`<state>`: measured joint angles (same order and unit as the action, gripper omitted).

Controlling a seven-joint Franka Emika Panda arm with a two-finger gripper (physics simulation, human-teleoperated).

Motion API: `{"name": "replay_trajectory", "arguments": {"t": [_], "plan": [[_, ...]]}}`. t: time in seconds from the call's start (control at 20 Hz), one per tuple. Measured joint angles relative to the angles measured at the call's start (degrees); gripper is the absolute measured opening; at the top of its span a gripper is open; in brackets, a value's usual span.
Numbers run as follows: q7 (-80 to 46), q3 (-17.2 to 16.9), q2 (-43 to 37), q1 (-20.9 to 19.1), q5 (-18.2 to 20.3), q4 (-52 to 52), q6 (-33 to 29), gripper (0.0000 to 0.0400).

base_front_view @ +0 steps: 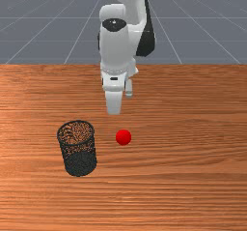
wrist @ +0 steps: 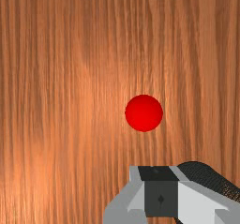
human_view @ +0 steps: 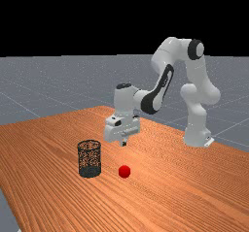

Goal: Put the ball into the container

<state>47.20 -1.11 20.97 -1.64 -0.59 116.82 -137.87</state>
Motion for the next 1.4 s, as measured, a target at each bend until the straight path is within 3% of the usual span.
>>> {"name": "replay_trajectory", "arguments": {"t": [0.05,0.1,0.15,0.25,0.55,0.8,1.4], "plan": [[0.5,0.2,0.6,-0.3,0.5,-0.6,0.6,0.0157],[0.5,0.2,1.0,-0.3,0.5,-0.6,0.2,0.0252],[0.5,0.2,1.5,-0.3,0.5,-0.6,-0.2,0.0310],[0.5,0.2,2.6,-0.3,0.5,-0.7,-1.2,0.0367],[2.3,-0.3,6.3,-1.7,0.6,-3.9,-0.1,0.0398],[1.1,-0.3,14.0,-1.4,1.1,-3.3,-9.5,0.0400],[0.9,0.0,12.2,-0.6,0.9,-3.0,-6.4,0.0400]]}}
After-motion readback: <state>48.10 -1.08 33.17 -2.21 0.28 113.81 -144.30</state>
